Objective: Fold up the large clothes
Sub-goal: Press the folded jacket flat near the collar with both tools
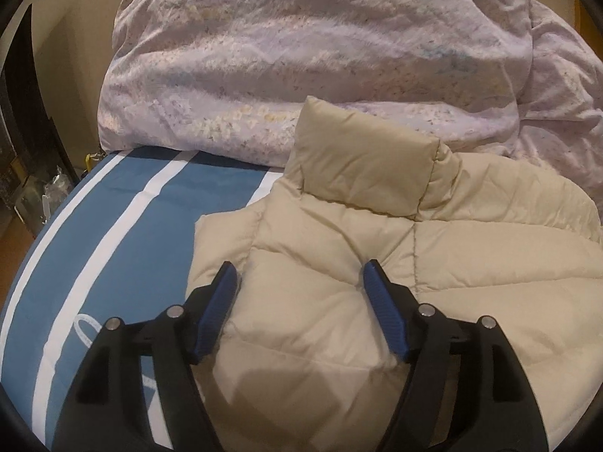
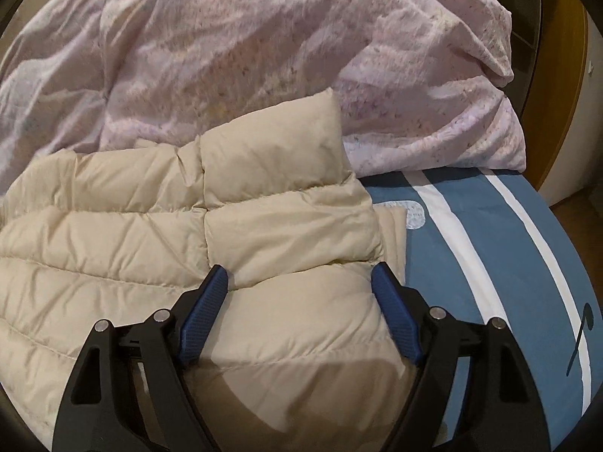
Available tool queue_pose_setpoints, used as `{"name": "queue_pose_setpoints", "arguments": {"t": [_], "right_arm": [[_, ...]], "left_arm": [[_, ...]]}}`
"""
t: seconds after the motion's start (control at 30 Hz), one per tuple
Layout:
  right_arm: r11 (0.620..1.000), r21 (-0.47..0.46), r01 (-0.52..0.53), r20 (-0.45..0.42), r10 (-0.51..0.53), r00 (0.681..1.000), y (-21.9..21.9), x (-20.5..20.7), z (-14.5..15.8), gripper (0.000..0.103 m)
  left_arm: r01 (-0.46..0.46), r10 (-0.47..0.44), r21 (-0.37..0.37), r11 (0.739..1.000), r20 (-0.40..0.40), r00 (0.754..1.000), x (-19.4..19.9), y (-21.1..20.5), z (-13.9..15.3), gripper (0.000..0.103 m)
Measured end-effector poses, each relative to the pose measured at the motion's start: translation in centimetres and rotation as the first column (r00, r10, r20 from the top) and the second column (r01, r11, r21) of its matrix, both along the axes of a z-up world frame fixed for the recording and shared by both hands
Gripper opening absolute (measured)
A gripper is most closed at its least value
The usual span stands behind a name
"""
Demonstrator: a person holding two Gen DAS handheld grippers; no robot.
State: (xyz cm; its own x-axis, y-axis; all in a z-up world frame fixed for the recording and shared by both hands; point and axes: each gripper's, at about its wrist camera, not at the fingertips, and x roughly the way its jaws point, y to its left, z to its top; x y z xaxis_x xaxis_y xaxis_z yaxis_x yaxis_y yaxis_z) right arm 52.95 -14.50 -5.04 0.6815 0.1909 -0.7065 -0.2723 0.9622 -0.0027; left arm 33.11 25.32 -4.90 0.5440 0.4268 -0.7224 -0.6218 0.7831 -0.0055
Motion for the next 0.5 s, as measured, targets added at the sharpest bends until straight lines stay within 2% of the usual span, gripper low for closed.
{"name": "queue_pose_setpoints", "arguments": {"t": [0.17, 0.37, 0.5], "right_arm": [[1.000, 0.008, 0.013, -0.044, -0.013, 0.999, -0.2, 0.9, -0.6, 0.084], [0.998, 0.067, 0.021, -0.087, -0.015, 0.996, -1.1, 1.5, -1.0, 0.086], [0.998, 0.054, 0.021, -0.085, -0.016, 0.996, -1.0, 1.6, -1.1, 0.087]], "left_arm": [[0.002, -0.002, 0.009, 1.000, -0.010, 1.000, 0.8, 0.3, -0.9, 0.077], [-0.004, 0.003, -0.040, 0.999, -0.018, 1.000, 1.1, 1.2, -1.5, 0.083], [-0.008, 0.007, -0.055, 0.998, -0.021, 1.000, 1.1, 1.5, -1.8, 0.086]]}}
